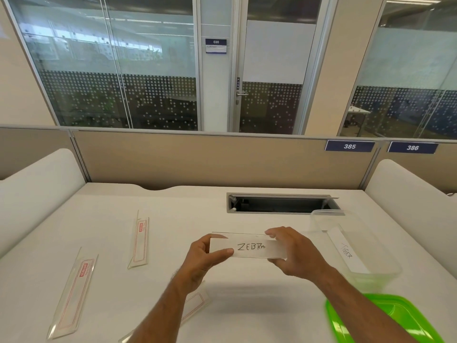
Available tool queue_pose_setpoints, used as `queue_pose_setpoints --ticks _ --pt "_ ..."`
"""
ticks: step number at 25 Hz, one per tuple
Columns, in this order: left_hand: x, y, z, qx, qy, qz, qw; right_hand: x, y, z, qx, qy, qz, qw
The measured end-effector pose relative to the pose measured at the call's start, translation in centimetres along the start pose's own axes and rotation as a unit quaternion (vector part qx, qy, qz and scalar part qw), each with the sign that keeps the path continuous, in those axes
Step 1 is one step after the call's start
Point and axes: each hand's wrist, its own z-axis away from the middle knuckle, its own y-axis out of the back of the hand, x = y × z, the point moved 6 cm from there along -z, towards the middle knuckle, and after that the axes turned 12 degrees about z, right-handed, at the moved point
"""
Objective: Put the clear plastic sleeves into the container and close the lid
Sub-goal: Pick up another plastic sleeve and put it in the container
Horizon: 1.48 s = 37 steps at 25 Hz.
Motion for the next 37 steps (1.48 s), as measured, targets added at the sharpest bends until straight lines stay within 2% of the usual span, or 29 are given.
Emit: queue_pose_setpoints --ticks 4,8,14,19,22,25,27,30,33,35,37 --pt "0.4 -0.1 -0.3 -0.009 -0.015 -0.007 1.0 0.4 0.0 -0.7 -0.052 0.001 -0.003 0.999" --pt "0.6 -0.1 -0.6 0.0 -0.026 -0.002 1.0 0.7 0.3 -1.4 -0.065 0.009 0.011 0.998" --pt "0.7 -0.3 -0.8 -0.001 -0.033 0.011 0.999 0.1 0.7 -2.9 -0.127 0.035 0.076 0.988" --pt "0.4 -1.7 -1.1 -0.025 -0.026 0.016 0.999 -1.3 0.2 -4.1 -0.252 0.016 0.071 0.965" --pt "0.0 -2.6 -1.1 -0.03 -0.008 0.016 0.999 -1.4 -0.3 -4.2 -0.299 -0.009 0.02 0.954" --pt "-0.4 -3.5 -1.1 0.006 0.007 -0.008 1.0 -0.4 0.1 -3.9 -0.287 -0.036 0.027 0.957" --pt "-1.0 -3.9 -1.3 0.054 0.014 -0.088 0.995 1.3 1.4 -4.1 -0.236 -0.087 0.045 0.967" --pt "-2.3 -3.9 -1.5 0.108 -0.023 -0.296 0.949 5.2 4.2 -4.2 -0.131 -0.209 0.053 0.968" --pt "-5.0 -4.5 -1.9 0.081 -0.029 -0.492 0.867 9.4 6.4 -3.4 -0.055 -0.304 0.065 0.949" --pt "-7.1 -4.8 -2.4 0.053 -0.024 -0.577 0.814 12.2 6.8 -2.1 -0.036 -0.351 0.077 0.932" --pt "-9.0 -4.7 -2.6 0.031 -0.006 -0.623 0.782 14.7 6.7 -0.7 -0.053 -0.393 0.097 0.913"
